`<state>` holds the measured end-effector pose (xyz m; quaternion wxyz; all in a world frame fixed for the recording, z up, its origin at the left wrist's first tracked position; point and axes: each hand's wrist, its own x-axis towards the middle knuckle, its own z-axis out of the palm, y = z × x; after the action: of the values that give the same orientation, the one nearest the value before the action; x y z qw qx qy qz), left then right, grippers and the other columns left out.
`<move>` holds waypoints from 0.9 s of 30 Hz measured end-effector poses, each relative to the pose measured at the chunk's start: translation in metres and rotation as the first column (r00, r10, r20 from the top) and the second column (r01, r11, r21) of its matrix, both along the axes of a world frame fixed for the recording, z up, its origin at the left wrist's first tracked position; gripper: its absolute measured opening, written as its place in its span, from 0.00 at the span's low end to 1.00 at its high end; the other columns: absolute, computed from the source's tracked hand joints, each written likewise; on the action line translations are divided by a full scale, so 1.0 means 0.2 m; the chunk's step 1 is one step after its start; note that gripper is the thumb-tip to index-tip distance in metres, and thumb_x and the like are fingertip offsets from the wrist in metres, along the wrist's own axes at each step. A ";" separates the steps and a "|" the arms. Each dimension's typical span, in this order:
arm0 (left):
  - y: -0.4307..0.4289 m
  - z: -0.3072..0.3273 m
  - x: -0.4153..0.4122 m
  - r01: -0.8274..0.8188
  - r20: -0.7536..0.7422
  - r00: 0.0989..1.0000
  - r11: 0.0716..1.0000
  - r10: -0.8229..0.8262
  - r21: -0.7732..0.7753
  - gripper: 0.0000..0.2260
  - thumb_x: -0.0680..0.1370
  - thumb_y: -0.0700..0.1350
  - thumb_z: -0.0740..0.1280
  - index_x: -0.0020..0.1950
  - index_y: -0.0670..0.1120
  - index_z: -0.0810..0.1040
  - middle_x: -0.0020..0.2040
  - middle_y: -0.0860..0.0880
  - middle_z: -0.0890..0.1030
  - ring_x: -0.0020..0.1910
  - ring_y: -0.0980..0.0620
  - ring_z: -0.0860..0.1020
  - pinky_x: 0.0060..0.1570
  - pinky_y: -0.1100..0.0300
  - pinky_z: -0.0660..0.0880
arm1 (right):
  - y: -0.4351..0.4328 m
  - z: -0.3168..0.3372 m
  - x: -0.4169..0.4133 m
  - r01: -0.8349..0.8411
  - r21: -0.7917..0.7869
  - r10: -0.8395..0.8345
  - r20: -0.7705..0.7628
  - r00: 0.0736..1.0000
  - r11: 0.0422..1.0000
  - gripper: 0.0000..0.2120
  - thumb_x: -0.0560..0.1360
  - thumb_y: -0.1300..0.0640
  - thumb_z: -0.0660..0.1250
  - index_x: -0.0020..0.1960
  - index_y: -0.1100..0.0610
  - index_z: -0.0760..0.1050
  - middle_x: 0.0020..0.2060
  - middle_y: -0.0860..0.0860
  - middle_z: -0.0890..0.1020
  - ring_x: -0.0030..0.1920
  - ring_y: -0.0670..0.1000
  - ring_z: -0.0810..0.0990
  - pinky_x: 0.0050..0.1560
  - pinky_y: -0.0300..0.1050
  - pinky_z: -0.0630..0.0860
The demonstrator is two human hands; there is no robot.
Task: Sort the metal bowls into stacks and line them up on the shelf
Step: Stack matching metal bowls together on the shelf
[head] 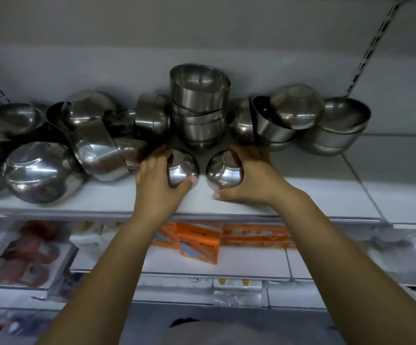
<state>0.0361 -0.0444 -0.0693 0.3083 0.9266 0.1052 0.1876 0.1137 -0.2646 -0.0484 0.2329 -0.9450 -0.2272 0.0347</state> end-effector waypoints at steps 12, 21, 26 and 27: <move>-0.01 0.01 -0.02 0.097 0.247 0.966 0.992 -0.073 -0.086 0.21 0.79 0.53 0.70 0.69 0.47 0.76 0.72 0.53 0.74 0.74 0.53 0.68 0.72 0.55 0.66 | 0.01 0.12 -0.18 0.289 0.708 -0.005 -0.374 0.927 0.645 0.38 0.68 0.38 0.76 0.74 0.43 0.68 0.66 0.41 0.76 0.65 0.42 0.76 0.50 0.30 0.77; -0.09 0.21 0.07 0.306 0.142 0.952 0.851 -0.271 -0.427 0.13 0.80 0.51 0.70 0.64 0.57 0.81 0.55 0.61 0.84 0.55 0.60 0.82 0.55 0.65 0.77 | 0.00 0.18 -0.18 0.604 0.744 0.306 -0.668 0.678 0.287 0.27 0.78 0.36 0.58 0.67 0.52 0.79 0.61 0.54 0.84 0.63 0.55 0.82 0.60 0.58 0.78; -0.09 0.22 0.16 0.221 0.114 0.975 0.899 -0.192 -0.377 0.08 0.79 0.45 0.72 0.53 0.57 0.86 0.38 0.64 0.83 0.38 0.62 0.82 0.43 0.64 0.77 | 0.01 0.17 -0.17 0.590 0.734 0.282 -0.676 0.681 0.335 0.29 0.78 0.34 0.58 0.67 0.52 0.79 0.61 0.55 0.84 0.62 0.57 0.82 0.60 0.65 0.78; -0.09 0.22 0.16 0.193 0.110 0.980 0.918 -0.164 -0.347 0.07 0.79 0.45 0.72 0.53 0.54 0.87 0.36 0.64 0.82 0.37 0.62 0.81 0.42 0.64 0.76 | 0.01 0.16 -0.17 0.589 0.723 0.249 -0.683 0.687 0.360 0.29 0.75 0.33 0.60 0.66 0.52 0.80 0.60 0.56 0.84 0.61 0.57 0.83 0.59 0.65 0.79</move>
<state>0.0687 -0.0620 -0.0255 0.4908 0.8530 0.0404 0.1729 0.0804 -0.2627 -0.0160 0.7839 -0.5765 0.0123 0.2303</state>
